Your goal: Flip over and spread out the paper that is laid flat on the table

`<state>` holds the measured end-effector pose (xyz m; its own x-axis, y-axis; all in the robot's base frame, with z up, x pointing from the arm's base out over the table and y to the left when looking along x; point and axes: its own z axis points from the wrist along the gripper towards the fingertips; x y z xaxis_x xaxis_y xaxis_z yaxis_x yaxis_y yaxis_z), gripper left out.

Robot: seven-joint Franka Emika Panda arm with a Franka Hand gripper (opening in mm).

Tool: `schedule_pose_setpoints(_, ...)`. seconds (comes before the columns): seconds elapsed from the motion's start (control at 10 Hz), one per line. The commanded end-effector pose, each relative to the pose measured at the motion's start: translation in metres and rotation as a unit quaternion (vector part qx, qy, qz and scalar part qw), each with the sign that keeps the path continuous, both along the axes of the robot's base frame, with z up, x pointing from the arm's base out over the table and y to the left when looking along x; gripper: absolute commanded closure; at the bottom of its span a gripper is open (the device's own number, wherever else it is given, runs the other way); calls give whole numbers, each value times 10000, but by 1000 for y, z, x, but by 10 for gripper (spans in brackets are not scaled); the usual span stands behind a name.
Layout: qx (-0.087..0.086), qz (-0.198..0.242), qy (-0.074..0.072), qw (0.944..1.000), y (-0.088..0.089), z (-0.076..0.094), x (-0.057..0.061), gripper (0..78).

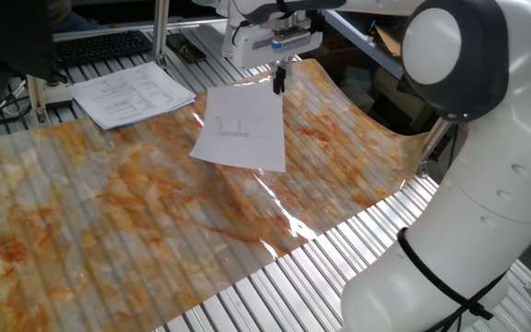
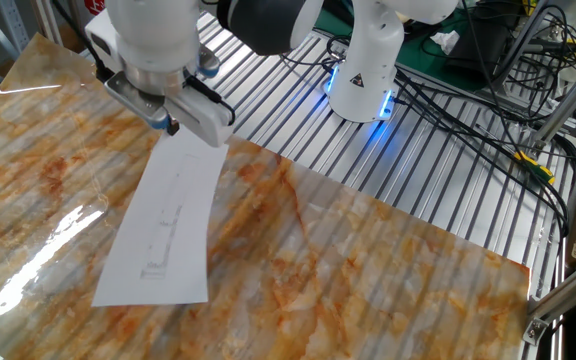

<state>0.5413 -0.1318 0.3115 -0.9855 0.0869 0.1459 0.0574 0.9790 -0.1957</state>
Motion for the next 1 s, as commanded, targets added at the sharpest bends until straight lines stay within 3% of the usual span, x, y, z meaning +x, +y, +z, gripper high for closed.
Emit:
schedule_pose_setpoints(0.1, 256, -212, -532, 9980, 0, 2, 0, 765)
schedule_pose_setpoints(0.2, 343, -269, -645, 9970, 0, 2, 0, 765)
schedule_pose_setpoints(0.3, 305, -264, -662, 9970, 0, 2, 0, 765)
schedule_pose_setpoints(0.5, 228, -204, -447, 9985, 0, 2, 0, 765)
schedule_pose_setpoints(0.6, 165, -177, -354, 9991, -4, 12, -1, 765)
schedule_pose_setpoints(1.0, -72, -3, -206, 9998, -22, 47, -11, 765)
